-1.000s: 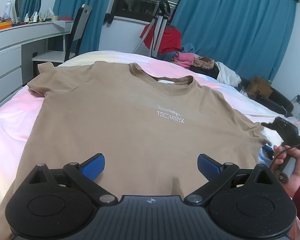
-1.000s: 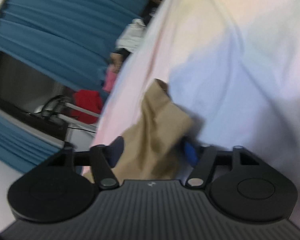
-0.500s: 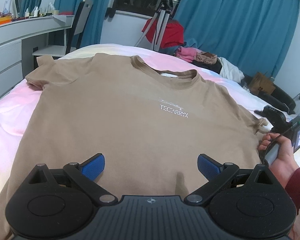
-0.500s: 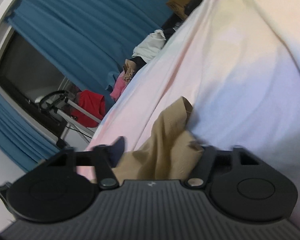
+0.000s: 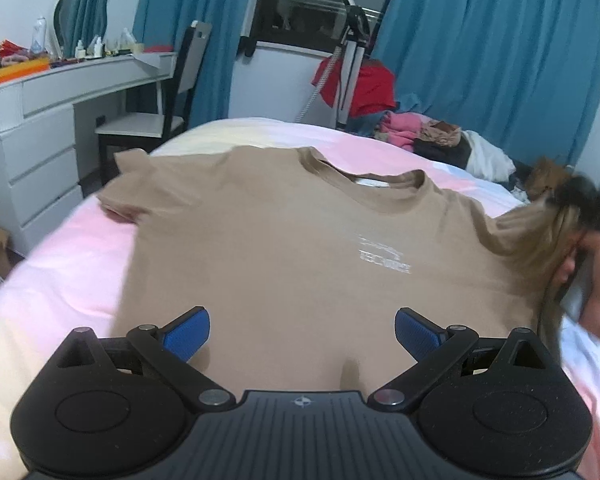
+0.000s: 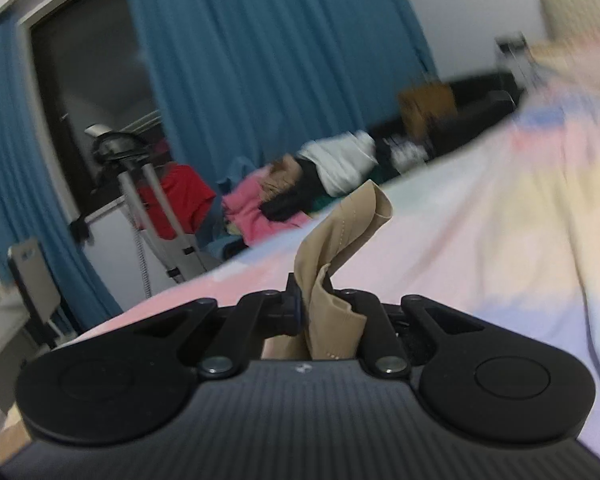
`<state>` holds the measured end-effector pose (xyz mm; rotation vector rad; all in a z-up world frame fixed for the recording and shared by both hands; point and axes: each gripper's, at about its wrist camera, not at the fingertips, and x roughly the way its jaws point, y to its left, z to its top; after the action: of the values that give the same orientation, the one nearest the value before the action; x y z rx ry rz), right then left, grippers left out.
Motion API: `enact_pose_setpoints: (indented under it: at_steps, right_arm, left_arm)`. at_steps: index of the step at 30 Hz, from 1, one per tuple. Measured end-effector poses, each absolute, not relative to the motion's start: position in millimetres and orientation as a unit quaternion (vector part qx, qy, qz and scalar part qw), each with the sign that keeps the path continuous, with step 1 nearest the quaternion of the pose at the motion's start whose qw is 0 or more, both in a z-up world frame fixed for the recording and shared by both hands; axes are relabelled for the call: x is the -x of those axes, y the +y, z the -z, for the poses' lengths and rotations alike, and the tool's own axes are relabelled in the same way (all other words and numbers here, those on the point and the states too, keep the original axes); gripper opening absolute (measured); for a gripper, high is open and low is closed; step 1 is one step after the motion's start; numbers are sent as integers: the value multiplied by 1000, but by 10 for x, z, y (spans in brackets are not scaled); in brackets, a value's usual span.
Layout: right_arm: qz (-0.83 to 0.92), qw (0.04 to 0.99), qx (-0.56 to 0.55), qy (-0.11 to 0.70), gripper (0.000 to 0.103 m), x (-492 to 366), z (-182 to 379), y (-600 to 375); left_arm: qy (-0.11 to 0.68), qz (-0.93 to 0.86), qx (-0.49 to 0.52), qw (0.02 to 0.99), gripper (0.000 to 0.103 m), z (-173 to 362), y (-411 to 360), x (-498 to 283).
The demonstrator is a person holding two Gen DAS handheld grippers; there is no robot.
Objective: Fold clothes
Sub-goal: 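Fold the held shirt side over the shirt's middle and open the right gripper, then grasp the opposite side edge of the shirt with the left gripper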
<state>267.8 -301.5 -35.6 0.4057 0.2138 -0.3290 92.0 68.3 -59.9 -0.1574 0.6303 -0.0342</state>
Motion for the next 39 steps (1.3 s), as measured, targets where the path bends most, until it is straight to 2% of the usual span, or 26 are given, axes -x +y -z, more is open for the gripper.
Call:
enact_pose_setpoints:
  at_steps: [6, 13, 15, 16, 17, 19, 25, 32, 39]
  right_arm:
    - [118, 979, -111, 127, 11, -2884, 110, -1952]
    - [60, 978, 11, 200, 12, -3317, 579, -852]
    - [49, 972, 11, 230, 15, -3469, 724, -760]
    - [41, 968, 0, 247, 28, -3540, 791, -766]
    - [31, 965, -22, 261, 52, -3591, 837, -814]
    - [15, 961, -58, 270, 77, -3611, 888, -897]
    - [-31, 962, -108, 247, 77, -3180, 568, -1100]
    - [-67, 964, -143, 214, 77, -1850, 46, -1447]
    - [-65, 966, -147, 203, 77, -417, -64, -1831]
  left_arm:
    - [294, -11, 73, 953, 100, 440, 1019, -836]
    - [315, -29, 126, 940, 100, 559, 1401, -887]
    - [320, -30, 123, 939, 100, 608, 1423, -931]
    - [322, -31, 120, 939, 100, 631, 1417, -950]
    - [324, -30, 118, 938, 100, 652, 1406, -975]
    - [327, -28, 115, 937, 100, 695, 1384, -1024]
    - [334, -19, 109, 936, 100, 766, 1310, -1117]
    - [317, -3, 100, 943, 100, 639, 1143, -945]
    - [308, 38, 103, 945, 100, 507, 897, -590]
